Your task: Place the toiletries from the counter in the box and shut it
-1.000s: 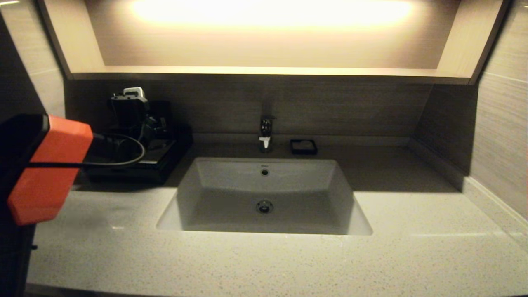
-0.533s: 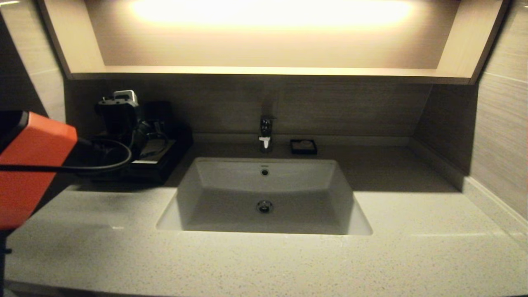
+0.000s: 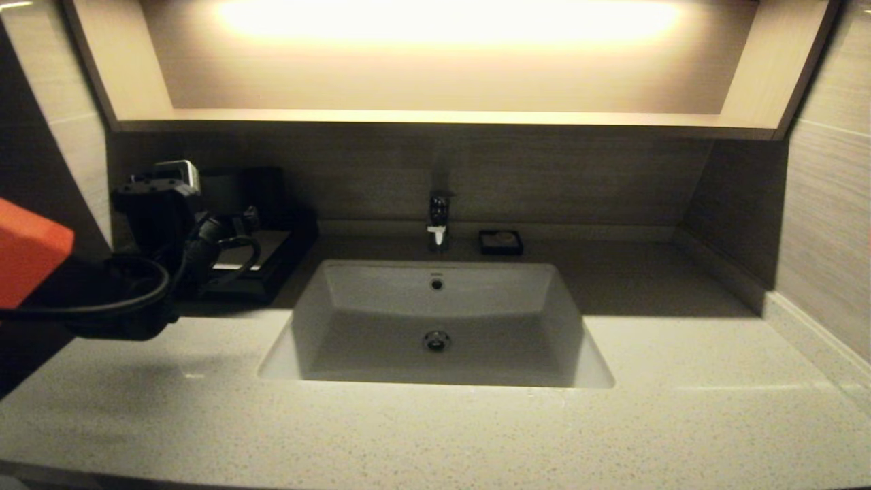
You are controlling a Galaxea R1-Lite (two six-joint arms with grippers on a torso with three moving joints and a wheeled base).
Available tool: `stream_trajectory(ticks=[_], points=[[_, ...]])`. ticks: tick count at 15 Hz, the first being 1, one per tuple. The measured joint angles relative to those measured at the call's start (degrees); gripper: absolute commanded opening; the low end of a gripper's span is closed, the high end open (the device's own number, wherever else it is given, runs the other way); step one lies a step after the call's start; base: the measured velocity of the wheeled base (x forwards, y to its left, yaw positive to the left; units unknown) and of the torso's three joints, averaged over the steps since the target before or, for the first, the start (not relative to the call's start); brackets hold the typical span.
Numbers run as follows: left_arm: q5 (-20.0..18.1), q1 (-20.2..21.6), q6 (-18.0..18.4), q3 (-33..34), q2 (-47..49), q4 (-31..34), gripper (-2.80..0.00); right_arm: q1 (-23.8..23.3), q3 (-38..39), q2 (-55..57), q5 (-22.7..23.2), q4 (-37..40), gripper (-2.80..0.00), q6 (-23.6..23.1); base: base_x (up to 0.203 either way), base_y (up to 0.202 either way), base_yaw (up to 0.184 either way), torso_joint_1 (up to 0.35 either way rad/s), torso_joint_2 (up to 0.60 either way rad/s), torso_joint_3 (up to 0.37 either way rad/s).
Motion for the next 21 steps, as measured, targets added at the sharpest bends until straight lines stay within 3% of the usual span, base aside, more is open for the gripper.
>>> stream_trajectory(ticks=[8, 20, 21], points=[[-0.4, 0.0, 0.1, 15.6, -11.8, -5.0, 0.00, 0.0, 0.0, 0.0, 0.0, 0.0, -2.80, 0.0, 0.000, 0.000, 0.000, 0.000, 0.00, 0.000], [-1.7, 0.0, 0.6, 27.3, -25.8, -3.4, 0.00, 0.0, 0.0, 0.0, 0.0, 0.0, -2.80, 0.0, 0.000, 0.000, 0.000, 0.000, 0.00, 0.000], [-3.1, 0.0, 0.6, 28.0, -28.1, -2.1, -2.37, 0.0, 0.0, 0.0, 0.0, 0.0, -2.80, 0.0, 0.000, 0.000, 0.000, 0.000, 0.00, 0.000]])
